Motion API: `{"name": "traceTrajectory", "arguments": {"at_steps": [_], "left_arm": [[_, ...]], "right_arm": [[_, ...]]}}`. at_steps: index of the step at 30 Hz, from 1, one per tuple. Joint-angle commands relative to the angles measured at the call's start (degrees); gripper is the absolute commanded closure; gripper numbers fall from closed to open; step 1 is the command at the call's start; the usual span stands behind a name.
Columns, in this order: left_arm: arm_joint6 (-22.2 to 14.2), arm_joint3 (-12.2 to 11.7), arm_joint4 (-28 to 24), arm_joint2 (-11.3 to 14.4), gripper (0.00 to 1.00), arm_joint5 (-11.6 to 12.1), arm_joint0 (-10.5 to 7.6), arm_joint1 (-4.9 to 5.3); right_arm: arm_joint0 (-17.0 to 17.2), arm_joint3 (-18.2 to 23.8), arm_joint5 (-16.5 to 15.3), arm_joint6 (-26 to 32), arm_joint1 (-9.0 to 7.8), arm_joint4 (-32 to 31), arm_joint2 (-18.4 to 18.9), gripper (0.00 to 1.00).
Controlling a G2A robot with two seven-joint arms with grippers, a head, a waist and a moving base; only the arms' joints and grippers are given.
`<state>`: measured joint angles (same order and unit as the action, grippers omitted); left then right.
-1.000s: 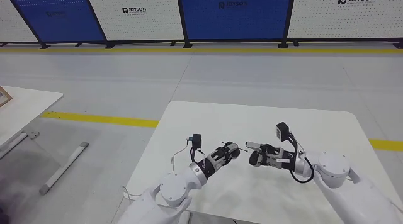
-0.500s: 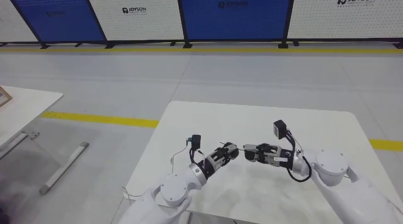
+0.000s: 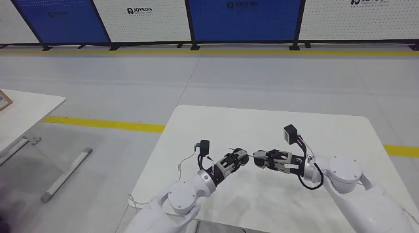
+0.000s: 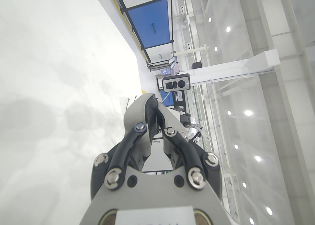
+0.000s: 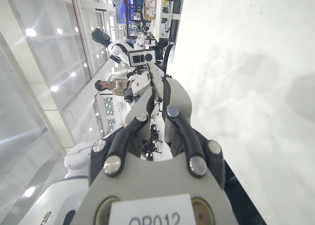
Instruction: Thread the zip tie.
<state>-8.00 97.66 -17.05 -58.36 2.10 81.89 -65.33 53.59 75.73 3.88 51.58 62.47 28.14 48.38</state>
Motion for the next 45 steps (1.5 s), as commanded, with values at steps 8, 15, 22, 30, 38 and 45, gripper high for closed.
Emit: {"name": "traceTrajectory", "arguments": {"at_steps": [8, 15, 22, 30, 38, 45], "left_arm": [[0.58, -0.11, -0.88, -0.07, 1.0, 0.12, -0.02, -0.38], [0.24, -0.11, -0.64, -0.08, 0.0, -0.06, -0.1, -0.39], [0.24, -0.11, -0.64, -0.08, 0.0, -0.06, -0.1, -0.39], [-2.87, -1.87, -1.96, 0.36, 0.0, 2.3, 0.14, -0.6], [-4.53, -4.25, -4.02, 0.67, 0.89, 3.17, -1.2, -1.01], [-4.16, -4.92, -3.22, 0.91, 1.0, 3.48, -1.74, -1.26]], "right_arm": [[0.12, -0.4, 0.08, 0.96, 0.38, -0.32, 0.53, 1.0], [0.22, 0.23, 1.0, 0.72, 0.56, -2.14, 0.72, 1.0], [0.22, 0.23, 1.0, 0.72, 0.56, -2.14, 0.72, 1.0], [0.22, 0.23, 1.0, 0.72, 0.56, -2.14, 0.72, 1.0], [0.22, 0.23, 1.0, 0.72, 0.56, -2.14, 0.72, 1.0], [0.22, 0.23, 1.0, 0.72, 0.56, -2.14, 0.72, 1.0]]}}
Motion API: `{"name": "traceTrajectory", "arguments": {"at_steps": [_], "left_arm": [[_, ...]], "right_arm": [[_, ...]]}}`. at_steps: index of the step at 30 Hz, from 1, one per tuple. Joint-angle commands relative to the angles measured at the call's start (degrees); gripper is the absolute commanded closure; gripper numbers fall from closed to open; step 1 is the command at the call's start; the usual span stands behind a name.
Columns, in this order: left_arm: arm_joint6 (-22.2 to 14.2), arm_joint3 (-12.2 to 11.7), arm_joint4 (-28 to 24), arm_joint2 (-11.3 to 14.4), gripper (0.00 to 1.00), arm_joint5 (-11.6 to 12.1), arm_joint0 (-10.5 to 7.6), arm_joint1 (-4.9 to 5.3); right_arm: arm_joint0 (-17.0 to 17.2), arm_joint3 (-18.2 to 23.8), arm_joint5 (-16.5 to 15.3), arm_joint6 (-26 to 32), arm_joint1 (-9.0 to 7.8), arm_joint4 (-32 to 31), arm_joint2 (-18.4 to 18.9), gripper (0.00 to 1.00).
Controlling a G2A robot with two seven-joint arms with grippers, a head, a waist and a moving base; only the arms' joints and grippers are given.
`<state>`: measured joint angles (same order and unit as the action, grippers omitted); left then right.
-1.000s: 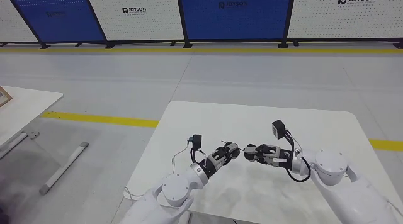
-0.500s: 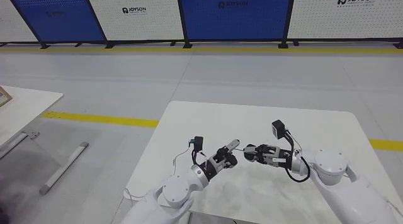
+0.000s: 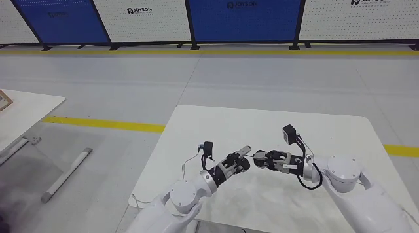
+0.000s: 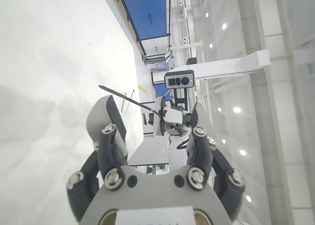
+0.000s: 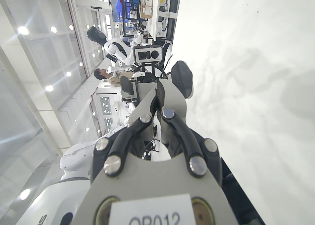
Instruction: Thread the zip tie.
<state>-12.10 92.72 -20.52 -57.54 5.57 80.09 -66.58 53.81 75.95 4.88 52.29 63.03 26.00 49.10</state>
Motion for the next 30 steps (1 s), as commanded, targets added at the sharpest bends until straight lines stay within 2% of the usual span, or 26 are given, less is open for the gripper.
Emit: {"name": "traceTrajectory", "arguments": {"at_steps": [1, 19, 21, 23, 30], "left_arm": [[-0.16, 0.22, 0.5, 0.16, 1.0, 0.02, 0.16, -0.02], [-0.35, 0.61, 1.67, -1.29, 1.0, 0.66, 1.23, 0.02], [-0.25, 0.66, 1.65, -1.43, 0.94, 0.67, 1.25, -0.01], [-0.23, 0.7, 1.7, -1.53, 0.97, 0.69, 1.3, -0.02], [-0.22, 0.57, 1.74, -1.8, 0.94, 0.74, 1.43, -0.11]], "right_arm": [[0.0, 0.0, 0.0, 0.0, 0.0, 0.0, 0.0, 1.0], [0.0, 0.0, 0.0, 0.0, 0.0, 0.0, 0.0, 1.0], [0.0, 0.0, 0.0, 0.0, 0.0, 0.0, 0.0, 1.0], [0.0, 0.0, 0.0, 0.0, 0.0, 0.0, 0.0, 1.0], [0.0, 0.0, 0.0, 0.0, 0.0, 0.0, 0.0, 1.0]]}}
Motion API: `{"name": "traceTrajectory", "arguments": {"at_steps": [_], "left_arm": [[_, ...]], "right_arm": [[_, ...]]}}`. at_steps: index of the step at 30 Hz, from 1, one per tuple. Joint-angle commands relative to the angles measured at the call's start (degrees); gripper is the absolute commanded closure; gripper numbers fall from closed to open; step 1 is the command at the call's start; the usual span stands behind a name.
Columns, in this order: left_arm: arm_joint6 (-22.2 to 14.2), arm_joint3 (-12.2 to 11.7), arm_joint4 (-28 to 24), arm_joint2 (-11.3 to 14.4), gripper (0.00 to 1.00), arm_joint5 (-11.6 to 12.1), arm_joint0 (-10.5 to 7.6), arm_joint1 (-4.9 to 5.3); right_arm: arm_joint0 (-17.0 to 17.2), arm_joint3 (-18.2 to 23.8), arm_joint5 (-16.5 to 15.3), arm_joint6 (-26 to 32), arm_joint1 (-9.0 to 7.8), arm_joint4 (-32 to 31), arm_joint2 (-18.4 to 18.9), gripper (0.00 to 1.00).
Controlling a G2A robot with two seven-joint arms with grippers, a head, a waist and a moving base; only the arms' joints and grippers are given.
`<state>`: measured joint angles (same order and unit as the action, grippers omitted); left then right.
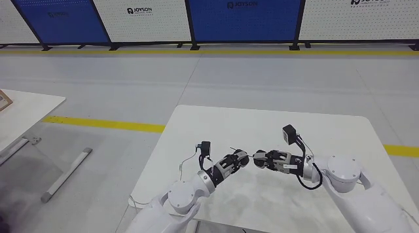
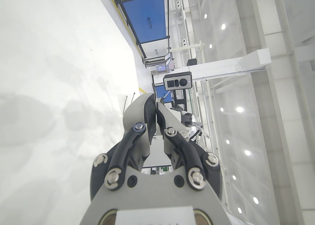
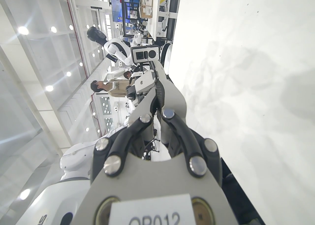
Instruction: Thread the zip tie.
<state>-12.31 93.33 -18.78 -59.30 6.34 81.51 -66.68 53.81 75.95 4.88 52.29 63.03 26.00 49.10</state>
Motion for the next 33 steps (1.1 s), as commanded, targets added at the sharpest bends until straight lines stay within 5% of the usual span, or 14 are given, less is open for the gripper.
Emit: {"name": "traceTrajectory", "arguments": {"at_steps": [1, 4, 18, 19, 21, 33], "left_arm": [[-0.04, -0.1, 0.0, -0.11, 0.93, -0.04, 0.03, -0.02], [-0.06, -0.13, 0.03, -0.25, 1.0, 0.02, 0.11, -0.04], [-0.26, 0.9, 1.75, -0.27, 1.0, 0.3, 0.8, -0.11], [-0.24, 1.03, 1.84, -0.28, 1.0, 0.23, 0.86, -0.12], [-0.14, 1.15, 2.08, -0.32, 1.0, 0.0, 0.88, -0.13], [3.58, 2.37, 4.26, -0.58, 1.0, -1.22, 1.53, -0.32]], "right_arm": [[0.0, 0.0, 0.0, 0.0, 0.0, 0.0, 0.0, 1.0], [0.0, 0.0, 0.0, 0.0, 0.0, 0.0, 0.0, 1.0], [1.14, 0.95, 0.15, -1.49, -0.04, -0.45, 0.62, 1.0], [1.34, 1.11, 0.28, -1.44, -0.08, -0.53, 0.91, 0.73], [1.67, 1.34, 0.34, -1.36, -0.18, -0.61, 1.44, 0.0], [8.13, 3.72, -2.84, -1.37, -2.1, 0.03, 9.14, 0.0]]}}
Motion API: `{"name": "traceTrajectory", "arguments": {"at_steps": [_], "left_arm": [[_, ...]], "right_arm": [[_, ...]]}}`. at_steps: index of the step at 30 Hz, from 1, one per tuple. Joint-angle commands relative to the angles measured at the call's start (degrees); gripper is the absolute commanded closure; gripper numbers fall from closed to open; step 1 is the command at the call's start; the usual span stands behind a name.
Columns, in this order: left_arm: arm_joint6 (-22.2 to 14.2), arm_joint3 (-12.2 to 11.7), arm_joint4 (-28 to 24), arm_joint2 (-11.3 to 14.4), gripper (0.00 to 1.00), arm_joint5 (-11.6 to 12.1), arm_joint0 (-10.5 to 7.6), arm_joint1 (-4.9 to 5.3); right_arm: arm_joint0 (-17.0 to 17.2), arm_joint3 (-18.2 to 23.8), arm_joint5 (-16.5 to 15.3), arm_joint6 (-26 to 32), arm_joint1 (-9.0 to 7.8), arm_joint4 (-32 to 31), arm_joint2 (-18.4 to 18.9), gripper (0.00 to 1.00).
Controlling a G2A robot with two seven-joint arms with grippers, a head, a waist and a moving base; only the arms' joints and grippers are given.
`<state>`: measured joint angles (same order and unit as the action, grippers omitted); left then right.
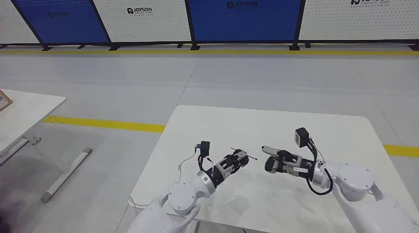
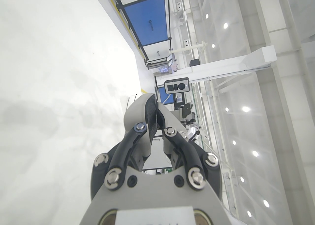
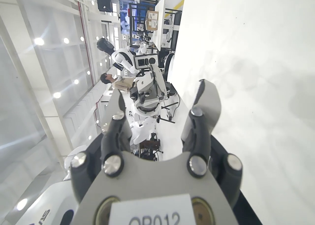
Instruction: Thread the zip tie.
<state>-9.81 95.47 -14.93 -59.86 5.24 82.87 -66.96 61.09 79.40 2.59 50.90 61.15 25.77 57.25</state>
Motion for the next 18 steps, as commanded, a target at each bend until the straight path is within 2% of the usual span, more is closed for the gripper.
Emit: {"name": "traceTrajectory", "arguments": {"at_steps": [1, 4, 18], "left_arm": [[1.79, 0.47, 0.39, 0.08, 1.0, -0.3, 0.32, -0.11], [1.81, 0.76, -0.17, 0.24, 1.0, -0.63, 0.28, -0.22], [2.21, 0.69, -0.41, 0.03, 1.0, -0.53, 0.35, -0.23]], "right_arm": [[1.71, 0.54, -1.2, 0.08, -0.45, 0.61, 1.95, 0.0], [4.19, 1.39, -3.28, 1.6, -1.05, 2.36, 4.56, 0.0], [4.19, 1.39, -3.28, 1.6, -1.05, 2.36, 4.56, 0.0]]}}
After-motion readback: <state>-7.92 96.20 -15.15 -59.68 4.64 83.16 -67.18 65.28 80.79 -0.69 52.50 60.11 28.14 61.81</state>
